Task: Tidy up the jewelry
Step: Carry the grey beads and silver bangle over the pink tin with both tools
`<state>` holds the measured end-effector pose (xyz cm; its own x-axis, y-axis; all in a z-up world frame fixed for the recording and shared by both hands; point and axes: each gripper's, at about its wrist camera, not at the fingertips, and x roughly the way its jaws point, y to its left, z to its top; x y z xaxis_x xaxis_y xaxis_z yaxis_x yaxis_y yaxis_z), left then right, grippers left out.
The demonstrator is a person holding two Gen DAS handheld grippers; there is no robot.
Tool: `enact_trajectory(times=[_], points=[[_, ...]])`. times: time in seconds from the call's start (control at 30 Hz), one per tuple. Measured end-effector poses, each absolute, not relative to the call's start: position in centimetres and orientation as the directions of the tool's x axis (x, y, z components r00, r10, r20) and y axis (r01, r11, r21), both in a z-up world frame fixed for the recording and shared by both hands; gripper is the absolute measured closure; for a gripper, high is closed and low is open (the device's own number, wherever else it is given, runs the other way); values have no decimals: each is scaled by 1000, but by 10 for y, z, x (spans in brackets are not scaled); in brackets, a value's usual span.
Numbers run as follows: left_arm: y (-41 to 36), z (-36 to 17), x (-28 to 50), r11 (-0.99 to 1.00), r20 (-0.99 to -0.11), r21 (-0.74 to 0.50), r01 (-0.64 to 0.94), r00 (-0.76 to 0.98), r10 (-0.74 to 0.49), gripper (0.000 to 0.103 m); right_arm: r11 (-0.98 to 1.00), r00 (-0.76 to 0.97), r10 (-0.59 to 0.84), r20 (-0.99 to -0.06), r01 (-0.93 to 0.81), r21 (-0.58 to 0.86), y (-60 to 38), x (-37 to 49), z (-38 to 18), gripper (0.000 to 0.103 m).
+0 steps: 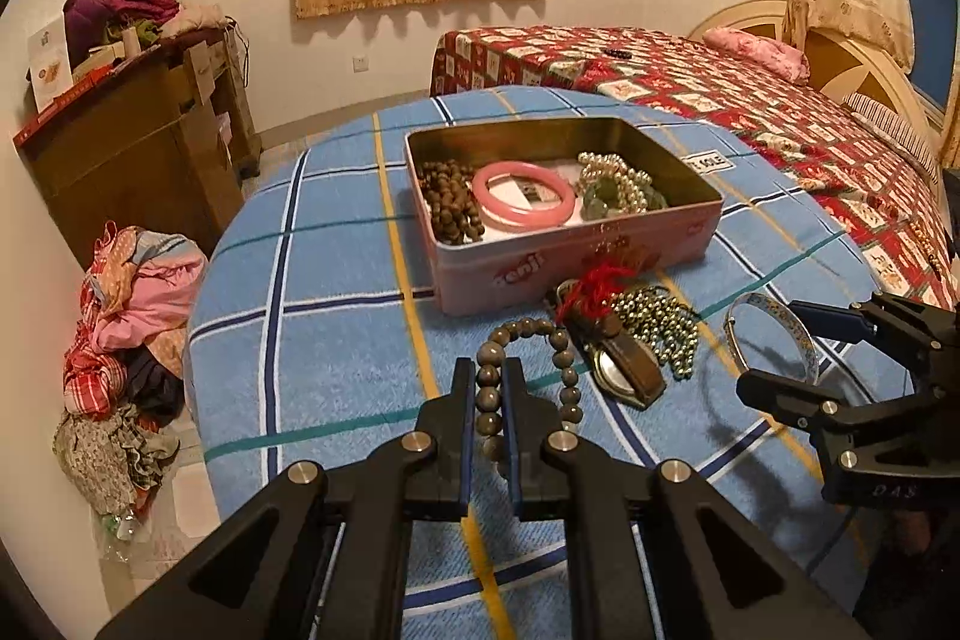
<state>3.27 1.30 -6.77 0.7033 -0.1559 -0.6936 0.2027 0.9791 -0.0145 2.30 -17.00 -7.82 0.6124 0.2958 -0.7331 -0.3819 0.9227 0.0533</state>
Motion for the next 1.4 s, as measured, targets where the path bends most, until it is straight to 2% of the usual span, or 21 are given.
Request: enact_trajectory(times=[0.77, 1.4], points=[[16, -27, 47, 976, -632, -8, 217, 755, -173, 96, 925, 665, 308, -681, -378, 49, -178, 50, -47, 33], [5, -6, 109, 971, -612, 23, 240, 771, -176, 96, 918, 694, 320, -645, -396, 29, -172, 109, -23, 33]])
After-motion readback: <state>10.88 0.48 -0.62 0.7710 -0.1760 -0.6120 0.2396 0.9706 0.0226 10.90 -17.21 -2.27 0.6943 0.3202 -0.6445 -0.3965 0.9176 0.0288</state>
